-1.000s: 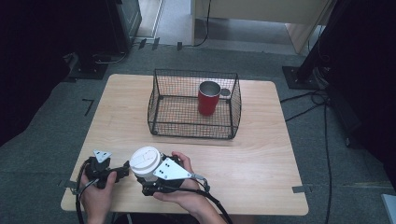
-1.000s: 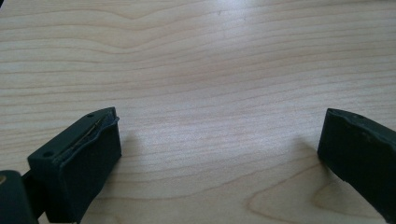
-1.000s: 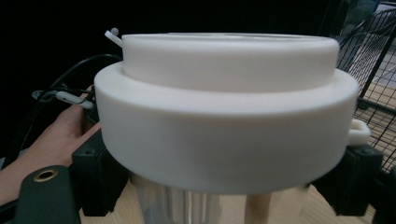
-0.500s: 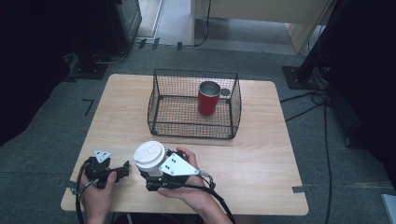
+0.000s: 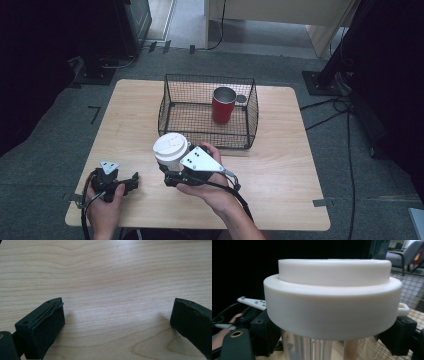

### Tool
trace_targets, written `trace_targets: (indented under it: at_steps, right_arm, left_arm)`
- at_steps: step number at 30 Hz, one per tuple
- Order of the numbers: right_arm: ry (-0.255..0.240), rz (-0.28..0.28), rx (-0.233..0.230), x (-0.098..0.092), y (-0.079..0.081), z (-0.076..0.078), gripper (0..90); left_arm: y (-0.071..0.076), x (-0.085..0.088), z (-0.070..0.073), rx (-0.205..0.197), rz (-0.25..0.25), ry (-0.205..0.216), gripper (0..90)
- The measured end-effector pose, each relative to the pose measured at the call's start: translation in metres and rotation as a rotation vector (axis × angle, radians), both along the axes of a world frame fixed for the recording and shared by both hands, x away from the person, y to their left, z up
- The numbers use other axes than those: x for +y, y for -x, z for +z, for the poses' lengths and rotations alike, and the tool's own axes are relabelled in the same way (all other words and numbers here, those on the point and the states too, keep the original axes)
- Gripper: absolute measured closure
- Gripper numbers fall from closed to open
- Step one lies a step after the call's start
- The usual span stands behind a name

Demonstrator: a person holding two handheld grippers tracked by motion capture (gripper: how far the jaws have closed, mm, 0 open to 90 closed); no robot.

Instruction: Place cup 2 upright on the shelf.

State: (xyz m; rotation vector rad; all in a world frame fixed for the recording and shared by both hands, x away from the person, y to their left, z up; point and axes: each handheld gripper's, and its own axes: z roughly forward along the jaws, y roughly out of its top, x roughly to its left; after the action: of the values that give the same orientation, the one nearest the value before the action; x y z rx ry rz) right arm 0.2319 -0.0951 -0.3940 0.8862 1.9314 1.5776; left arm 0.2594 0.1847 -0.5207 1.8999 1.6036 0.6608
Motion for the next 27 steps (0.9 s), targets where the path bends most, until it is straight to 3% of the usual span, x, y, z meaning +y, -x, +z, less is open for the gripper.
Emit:
trace_targets:
  at_steps: [19, 27]
  right_arm:
    - [-0.022, -0.167, -0.032, -0.013, -0.046, 0.029, 16.1]
    - [-0.063, -0.243, -0.028, -0.022, -0.066, 0.039, 16.1]
  left_arm:
    - [-0.001, -0.001, 0.000, 0.000, 0.006, 0.002, 0.0]
    - [-0.001, -0.001, 0.000, 0.001, 0.005, 0.001, 0.0]
